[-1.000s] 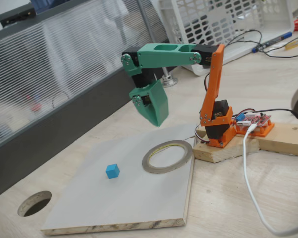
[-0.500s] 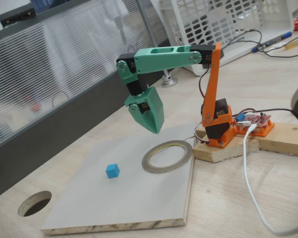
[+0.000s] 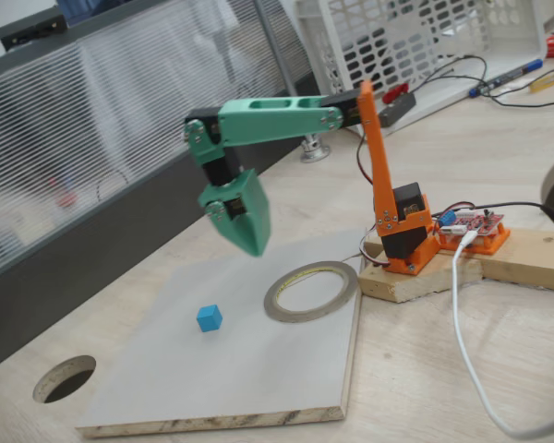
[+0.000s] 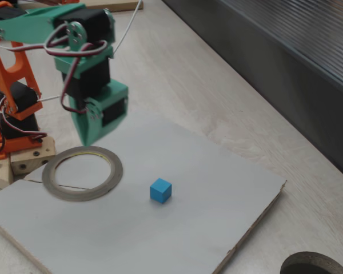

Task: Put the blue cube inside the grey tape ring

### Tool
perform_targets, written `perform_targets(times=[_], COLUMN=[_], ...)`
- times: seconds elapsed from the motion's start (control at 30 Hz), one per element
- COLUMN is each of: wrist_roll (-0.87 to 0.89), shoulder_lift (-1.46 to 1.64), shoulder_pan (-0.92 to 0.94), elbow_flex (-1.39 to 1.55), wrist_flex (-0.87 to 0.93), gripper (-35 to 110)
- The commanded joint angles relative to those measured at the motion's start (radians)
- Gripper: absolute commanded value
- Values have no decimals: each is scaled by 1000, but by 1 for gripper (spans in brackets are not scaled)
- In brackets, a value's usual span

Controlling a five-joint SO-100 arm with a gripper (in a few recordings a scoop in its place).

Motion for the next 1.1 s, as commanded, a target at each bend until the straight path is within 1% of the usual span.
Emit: perform_targets(times=[0.0, 0.33, 0.4, 0.47, 0.73, 0.83, 0.97, 1.07], wrist_roll=[11, 11, 11, 11, 14, 12, 12, 14], shoulder_lift=[-107, -291, -311, -318, -330, -331, -336, -377], shoulder_pan=[-2, -2, -2, -2, -2, -2, -2, -2], elbow_flex=[-124, -325, -353, -365, -354, -354, -360, -365], wrist_flex=[12, 21, 23, 23, 28, 28, 26, 14], gripper=[1, 1, 5, 11, 47, 58, 66, 67])
